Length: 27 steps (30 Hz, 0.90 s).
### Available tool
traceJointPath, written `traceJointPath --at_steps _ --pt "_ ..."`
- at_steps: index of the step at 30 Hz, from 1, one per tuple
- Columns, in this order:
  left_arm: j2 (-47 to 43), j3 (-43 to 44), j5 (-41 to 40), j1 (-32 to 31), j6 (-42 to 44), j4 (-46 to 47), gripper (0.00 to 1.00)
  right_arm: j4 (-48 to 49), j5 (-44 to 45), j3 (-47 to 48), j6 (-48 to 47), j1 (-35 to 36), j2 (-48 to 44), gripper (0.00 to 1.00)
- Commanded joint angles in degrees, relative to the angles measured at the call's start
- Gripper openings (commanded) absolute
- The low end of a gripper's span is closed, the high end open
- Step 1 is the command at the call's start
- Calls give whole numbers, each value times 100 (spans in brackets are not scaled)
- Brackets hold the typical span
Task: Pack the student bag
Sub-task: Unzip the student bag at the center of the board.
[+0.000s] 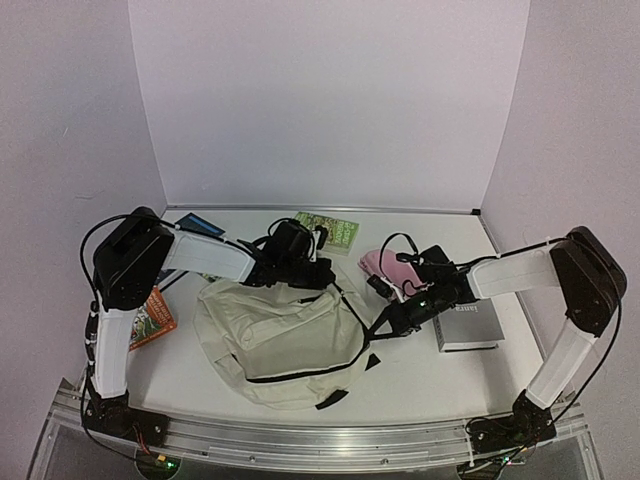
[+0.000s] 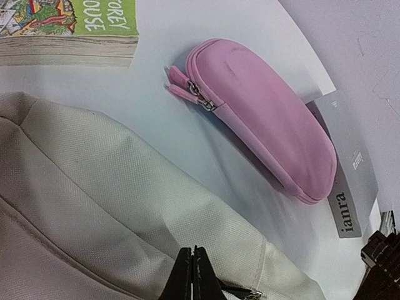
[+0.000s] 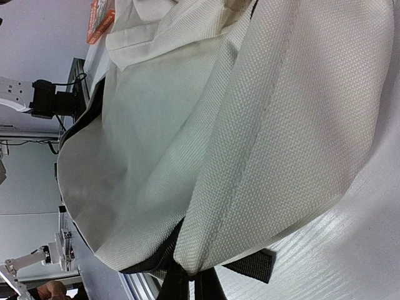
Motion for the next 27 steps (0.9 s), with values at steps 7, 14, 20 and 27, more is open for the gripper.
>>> traceJointPath --at_steps 7,14,20,27 --pt "-1382 -830 -375 337 -332 -405 47 -625 -282 204 -88 65 -142 0" --pt "-3002 -2533 -1449 44 -1288 -1387 73 -762 -23 483 -191 -52 -345 63" --pt "-3890 -3358 -2012 -126 -2251 -2179 83 -1014 631 1277 -445 -409 -515 83" --pt "-3865 -3755 -2033 -286 -3045 -2550 83 -1019 799 2129 -351 -378 395 87"
